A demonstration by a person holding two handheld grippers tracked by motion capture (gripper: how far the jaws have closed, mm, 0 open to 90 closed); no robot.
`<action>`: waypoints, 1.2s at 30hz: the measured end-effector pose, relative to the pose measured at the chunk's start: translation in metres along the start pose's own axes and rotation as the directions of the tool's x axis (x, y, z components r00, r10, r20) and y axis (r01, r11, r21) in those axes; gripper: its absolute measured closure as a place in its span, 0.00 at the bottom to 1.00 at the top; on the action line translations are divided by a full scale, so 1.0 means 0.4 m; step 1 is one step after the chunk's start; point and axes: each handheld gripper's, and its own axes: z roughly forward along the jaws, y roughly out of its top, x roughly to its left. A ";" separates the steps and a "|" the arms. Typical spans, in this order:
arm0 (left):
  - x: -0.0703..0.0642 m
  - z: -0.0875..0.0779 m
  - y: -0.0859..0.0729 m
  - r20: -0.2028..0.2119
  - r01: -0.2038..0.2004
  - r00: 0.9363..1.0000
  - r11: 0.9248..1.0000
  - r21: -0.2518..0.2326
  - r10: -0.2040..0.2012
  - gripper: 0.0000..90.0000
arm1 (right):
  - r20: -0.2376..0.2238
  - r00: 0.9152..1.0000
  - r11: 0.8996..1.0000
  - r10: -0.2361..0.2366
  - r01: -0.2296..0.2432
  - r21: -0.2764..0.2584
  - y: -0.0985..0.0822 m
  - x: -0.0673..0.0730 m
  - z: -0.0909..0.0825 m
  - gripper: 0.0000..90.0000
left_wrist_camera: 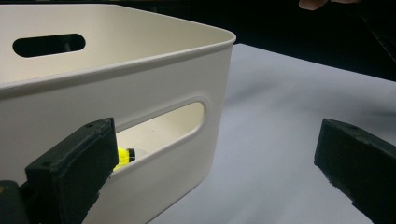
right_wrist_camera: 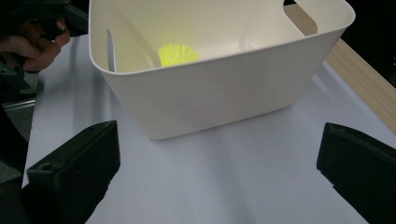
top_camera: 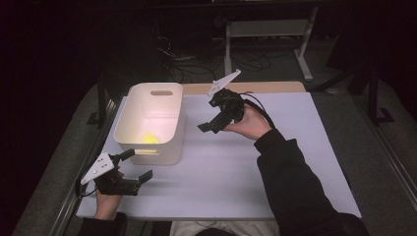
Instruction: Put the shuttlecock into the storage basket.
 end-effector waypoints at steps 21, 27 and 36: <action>0.000 0.000 0.000 -0.001 -0.001 1.000 1.000 0.002 0.001 0.00 | 0.024 0.999 0.999 0.038 -0.038 -0.002 -0.072 -0.016 -0.033 0.00; 0.000 0.000 0.000 -0.001 -0.001 1.000 1.000 0.002 0.001 0.00 | 0.035 0.998 0.999 0.048 -0.048 -0.012 -0.097 -0.016 -0.049 0.00; 0.000 0.000 0.000 -0.002 0.000 1.000 1.000 0.003 0.000 0.00 | 0.042 0.997 0.997 0.072 -0.071 -0.017 -0.139 -0.016 -0.065 0.00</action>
